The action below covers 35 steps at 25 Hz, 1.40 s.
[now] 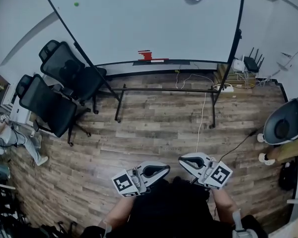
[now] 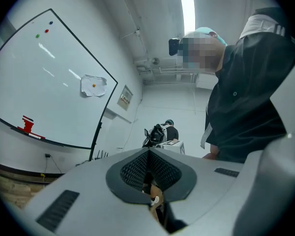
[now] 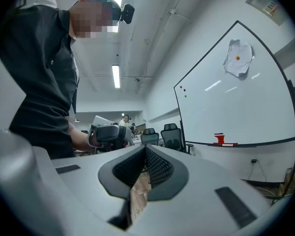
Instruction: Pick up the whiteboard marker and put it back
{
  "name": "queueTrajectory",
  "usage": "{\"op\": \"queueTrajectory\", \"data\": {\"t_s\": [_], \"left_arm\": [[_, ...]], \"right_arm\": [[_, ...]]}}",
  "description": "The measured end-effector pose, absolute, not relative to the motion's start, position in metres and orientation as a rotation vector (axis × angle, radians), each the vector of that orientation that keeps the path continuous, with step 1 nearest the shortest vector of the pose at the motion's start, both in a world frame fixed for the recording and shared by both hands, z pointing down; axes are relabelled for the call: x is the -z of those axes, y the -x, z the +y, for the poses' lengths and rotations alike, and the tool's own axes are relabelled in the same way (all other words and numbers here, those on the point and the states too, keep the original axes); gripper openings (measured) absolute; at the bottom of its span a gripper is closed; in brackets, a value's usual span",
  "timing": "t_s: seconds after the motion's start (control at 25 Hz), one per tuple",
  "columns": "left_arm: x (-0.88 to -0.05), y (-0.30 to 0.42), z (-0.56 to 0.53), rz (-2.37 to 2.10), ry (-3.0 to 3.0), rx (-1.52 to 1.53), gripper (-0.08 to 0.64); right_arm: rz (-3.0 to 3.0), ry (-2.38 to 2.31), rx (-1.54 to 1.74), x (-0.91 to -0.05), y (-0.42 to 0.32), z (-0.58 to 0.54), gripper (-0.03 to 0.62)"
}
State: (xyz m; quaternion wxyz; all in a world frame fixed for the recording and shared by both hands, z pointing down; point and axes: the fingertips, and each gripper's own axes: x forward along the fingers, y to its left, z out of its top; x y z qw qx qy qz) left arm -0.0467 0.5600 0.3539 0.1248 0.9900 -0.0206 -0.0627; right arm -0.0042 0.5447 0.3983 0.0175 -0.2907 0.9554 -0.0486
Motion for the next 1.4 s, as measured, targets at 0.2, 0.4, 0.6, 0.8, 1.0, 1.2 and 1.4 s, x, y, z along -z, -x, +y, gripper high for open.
{"op": "queueTrajectory", "data": {"t_s": [0.2,0.4,0.6,0.8,1.0,1.2,1.4], "left_arm": [[-0.362,0.052,0.546,-0.134,-2.858,0.179,0.012],[-0.367,0.058,0.508,-0.163,-2.859,0.192,0.012],[-0.373,0.060,0.462,-0.167,-2.882,0.202,0.012],[-0.366,0.075,0.403,-0.149,-2.882,0.243,0.012],[-0.364,0.088,0.348,-0.078,-2.892,0.250,0.012],[-0.366,0.108,0.294,-0.040,-2.876,0.283,0.012],[-0.373,0.125,0.245,-0.016,-2.872,0.301,0.012]], "right_arm": [[2.986,0.876,0.137,-0.400,0.012,0.528,0.020],[2.984,0.894,0.125,-0.396,0.013,0.492,0.020],[3.001,0.947,0.164,-0.407,0.013,0.454,0.021],[3.019,1.014,0.168,-0.404,0.023,0.397,0.020],[3.035,1.058,0.110,-0.393,0.042,0.339,0.020],[3.006,1.135,0.138,-0.394,0.054,0.286,0.021],[3.013,1.212,0.145,-0.401,0.061,0.243,0.020]]}}
